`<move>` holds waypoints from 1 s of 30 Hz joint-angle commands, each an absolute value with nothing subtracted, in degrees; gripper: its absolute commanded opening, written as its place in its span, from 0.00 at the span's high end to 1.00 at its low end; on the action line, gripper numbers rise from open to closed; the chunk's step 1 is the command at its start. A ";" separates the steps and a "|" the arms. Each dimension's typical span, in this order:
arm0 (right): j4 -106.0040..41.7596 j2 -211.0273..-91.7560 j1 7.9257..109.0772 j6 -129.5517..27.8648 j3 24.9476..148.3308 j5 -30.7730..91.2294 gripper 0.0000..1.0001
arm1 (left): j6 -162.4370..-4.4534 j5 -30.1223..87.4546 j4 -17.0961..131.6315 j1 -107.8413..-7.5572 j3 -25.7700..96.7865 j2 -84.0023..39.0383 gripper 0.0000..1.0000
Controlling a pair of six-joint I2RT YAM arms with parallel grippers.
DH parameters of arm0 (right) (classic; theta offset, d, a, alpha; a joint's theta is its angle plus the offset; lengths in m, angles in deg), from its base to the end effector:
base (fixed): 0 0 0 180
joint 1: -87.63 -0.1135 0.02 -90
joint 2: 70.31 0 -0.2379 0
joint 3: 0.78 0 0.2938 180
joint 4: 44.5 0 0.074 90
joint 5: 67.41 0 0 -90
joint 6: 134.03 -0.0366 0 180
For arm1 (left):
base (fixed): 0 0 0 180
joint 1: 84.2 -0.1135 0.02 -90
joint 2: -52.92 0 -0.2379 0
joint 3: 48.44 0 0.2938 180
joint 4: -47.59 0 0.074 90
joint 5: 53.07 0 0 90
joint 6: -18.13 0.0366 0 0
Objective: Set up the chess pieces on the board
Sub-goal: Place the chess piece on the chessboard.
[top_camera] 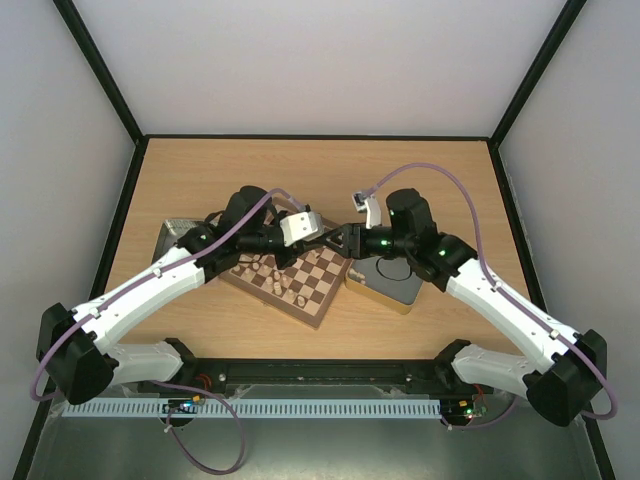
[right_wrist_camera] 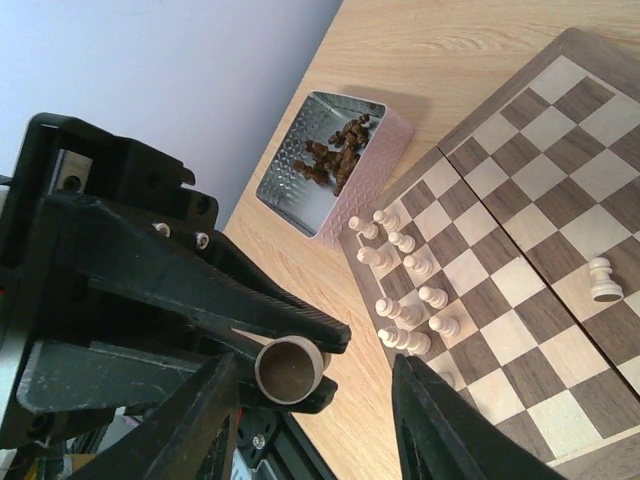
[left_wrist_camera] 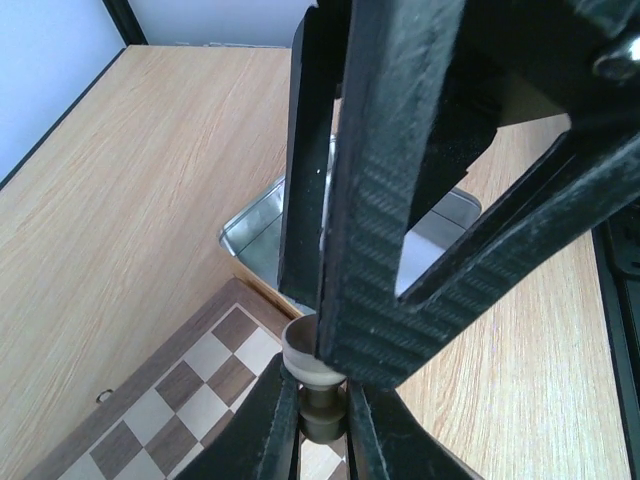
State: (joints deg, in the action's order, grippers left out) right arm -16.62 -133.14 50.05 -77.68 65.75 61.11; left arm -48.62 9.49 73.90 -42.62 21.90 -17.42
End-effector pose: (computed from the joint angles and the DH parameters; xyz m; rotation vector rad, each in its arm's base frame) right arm 0.2224 0.1999 0.3021 -0.5600 2.1335 1.4220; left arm 0.2351 -0.2311 0.2903 1.3406 1.5401 -0.6863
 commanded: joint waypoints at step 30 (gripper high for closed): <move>-39.30 -134.92 49.92 -103.35 55.44 68.41 0.66 | -43.73 8.96 70.91 -41.05 20.37 -16.94 0.86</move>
State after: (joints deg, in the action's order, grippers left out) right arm -33.17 -134.78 50.24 -98.70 56.33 66.03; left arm -44.93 11.32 75.38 -42.57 21.10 -18.30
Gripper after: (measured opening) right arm 0.333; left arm 0.138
